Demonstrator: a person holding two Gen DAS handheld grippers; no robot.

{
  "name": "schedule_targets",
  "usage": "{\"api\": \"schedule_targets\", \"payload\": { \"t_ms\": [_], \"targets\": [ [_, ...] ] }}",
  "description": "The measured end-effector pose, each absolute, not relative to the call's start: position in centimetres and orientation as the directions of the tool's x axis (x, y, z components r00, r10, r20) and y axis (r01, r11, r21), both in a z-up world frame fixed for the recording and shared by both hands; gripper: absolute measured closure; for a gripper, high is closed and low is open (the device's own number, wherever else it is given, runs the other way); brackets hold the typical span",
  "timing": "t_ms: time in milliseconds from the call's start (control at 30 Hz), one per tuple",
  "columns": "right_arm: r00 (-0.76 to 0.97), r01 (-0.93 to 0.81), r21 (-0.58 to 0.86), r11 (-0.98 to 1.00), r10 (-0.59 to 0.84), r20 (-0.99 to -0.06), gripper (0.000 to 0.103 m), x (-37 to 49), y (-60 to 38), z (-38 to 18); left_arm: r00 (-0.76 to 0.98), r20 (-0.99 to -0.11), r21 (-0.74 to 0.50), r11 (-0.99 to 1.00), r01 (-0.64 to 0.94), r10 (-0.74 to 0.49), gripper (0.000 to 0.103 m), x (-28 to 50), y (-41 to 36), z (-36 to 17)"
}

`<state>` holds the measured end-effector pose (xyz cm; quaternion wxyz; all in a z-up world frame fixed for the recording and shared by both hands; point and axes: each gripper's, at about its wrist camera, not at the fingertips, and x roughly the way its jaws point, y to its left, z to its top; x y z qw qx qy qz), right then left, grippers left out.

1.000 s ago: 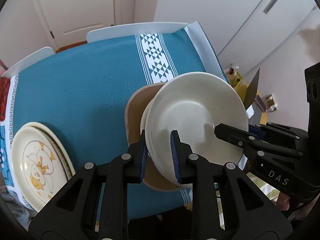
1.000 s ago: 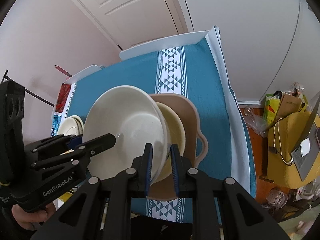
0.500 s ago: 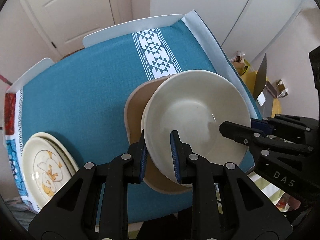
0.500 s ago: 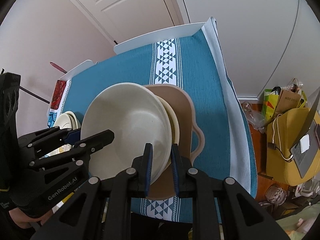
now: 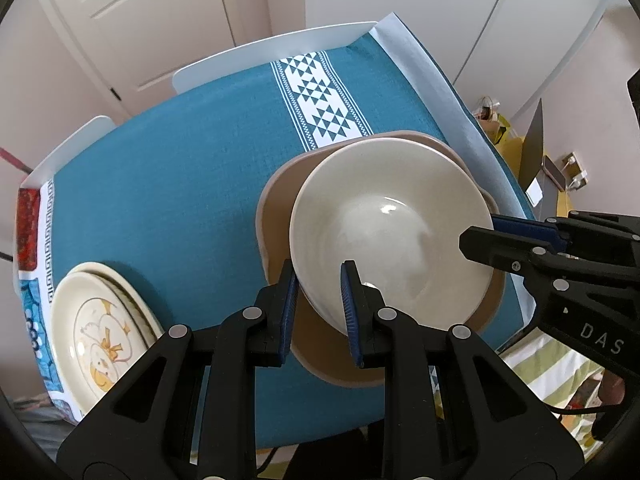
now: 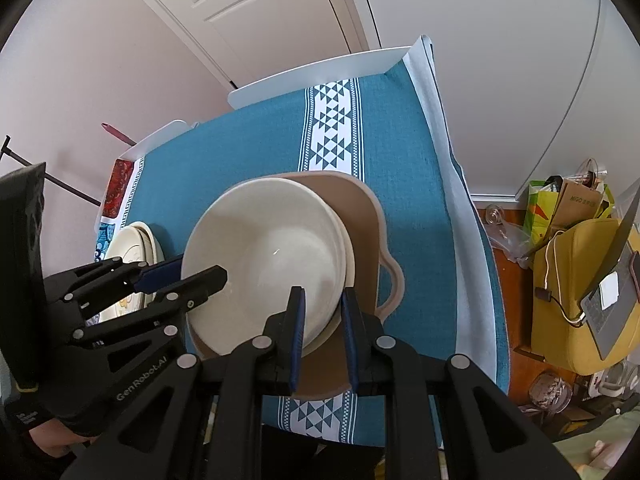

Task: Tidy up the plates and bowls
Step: 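Grasp the white bowl rim and lower it into the cream bowl, then open the right gripper and withdraw from the nested bowls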

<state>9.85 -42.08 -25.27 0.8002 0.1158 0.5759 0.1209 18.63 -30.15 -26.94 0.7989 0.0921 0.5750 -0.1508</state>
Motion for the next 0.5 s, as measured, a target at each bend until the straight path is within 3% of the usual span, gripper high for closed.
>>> {"api": "schedule_targets", "payload": {
  "t_ms": [200, 333, 400, 467, 500],
  "targets": [
    [0.316, -0.053, 0.331, 0.942, 0.330, -0.889, 0.086, 9.7, -42.4, -24.7, 0.299, -0.942, -0.042, 0.940, 0.338, -0.150, 0.084, 18.3, -29.7, -25.7],
    [0.386, -0.051, 0.390, 0.920, 0.378, -0.841, 0.086, 9.3, -43.9, -22.1, 0.387, -0.905, -0.032, 0.936, 0.350, -0.176, 0.083, 17.4, -29.2, -21.8],
    [0.419, -0.065, 0.390, 0.919, 0.379, -0.825, 0.086, 9.2, -44.4, -20.6, 0.440, -0.883, 0.002, 0.936, 0.351, -0.163, 0.069, 17.1, -29.1, -20.0],
    [0.452, -0.083, 0.386, 0.919, 0.380, -0.807, 0.084, 9.0, -44.6, -19.0, 0.507, -0.847, 0.025, 0.941, 0.337, -0.159, 0.006, 16.7, -28.4, -18.0],
    [0.472, -0.090, 0.382, 0.920, 0.377, -0.797, 0.069, 8.8, -44.7, -18.2, 0.541, -0.825, 0.028, 0.945, 0.327, -0.163, 0.000, 16.4, -28.0, -17.1]
  ]
}}
